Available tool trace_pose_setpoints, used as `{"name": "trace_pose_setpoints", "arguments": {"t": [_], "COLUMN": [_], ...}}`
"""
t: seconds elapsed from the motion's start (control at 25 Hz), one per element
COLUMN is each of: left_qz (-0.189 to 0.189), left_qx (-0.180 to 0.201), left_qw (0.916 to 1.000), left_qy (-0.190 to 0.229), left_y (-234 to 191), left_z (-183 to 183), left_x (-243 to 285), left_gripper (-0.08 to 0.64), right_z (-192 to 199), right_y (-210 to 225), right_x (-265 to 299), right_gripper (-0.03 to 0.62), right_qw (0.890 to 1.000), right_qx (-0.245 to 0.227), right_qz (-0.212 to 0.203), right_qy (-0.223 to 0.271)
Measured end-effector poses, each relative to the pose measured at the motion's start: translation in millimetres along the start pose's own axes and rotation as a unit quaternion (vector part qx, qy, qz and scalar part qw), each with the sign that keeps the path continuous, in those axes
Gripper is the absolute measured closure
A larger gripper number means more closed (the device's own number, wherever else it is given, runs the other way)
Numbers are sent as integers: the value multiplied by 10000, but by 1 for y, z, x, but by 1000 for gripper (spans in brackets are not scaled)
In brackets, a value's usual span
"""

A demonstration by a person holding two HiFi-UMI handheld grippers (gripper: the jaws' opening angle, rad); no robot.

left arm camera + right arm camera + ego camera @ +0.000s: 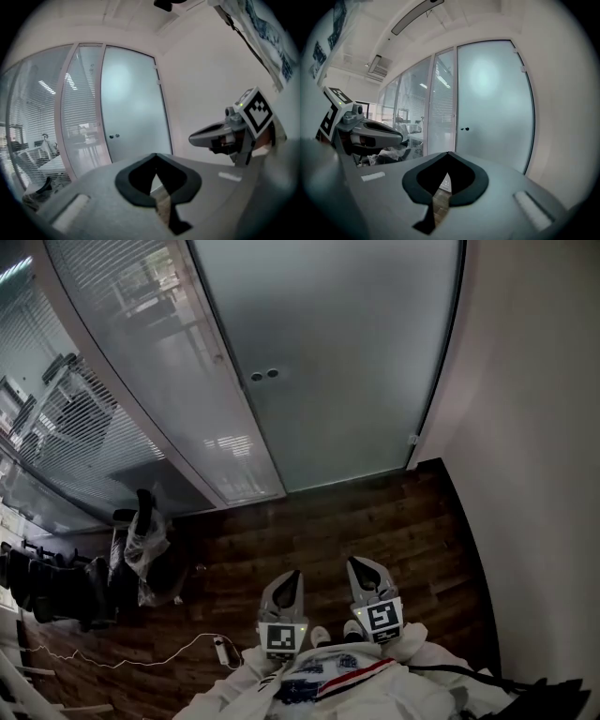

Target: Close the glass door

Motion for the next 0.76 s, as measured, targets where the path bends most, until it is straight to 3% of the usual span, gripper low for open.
{"name": "trace_pose_setpoints", "arguments": {"t": [0.24, 0.76], "left_qz": [-367, -239], "left_qx": [-293, -501], "left_qw": [9988, 9984], "left_qy": [170, 101], "left_y": [-13, 2], "left_z": [2, 14], "left_x": [-18, -11], "left_gripper": [558, 558], "right_z": [-12, 5], "right_y": [-15, -9], "right_x": [0, -10], "right_gripper": [588, 588], "right_qw": [9998, 9993], "right_qx": [-136, -172], "right_qz": [-150, -242], "right_qy": [82, -211]}}
Point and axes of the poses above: the fingertips, and each gripper's own axes: x forward along the fingers, y to its right, z out of its underside, the point moved 6 cm from there along -x, backward along the fingers, and after that the axes turned 14 degrees about z, right-handed, at the moved point
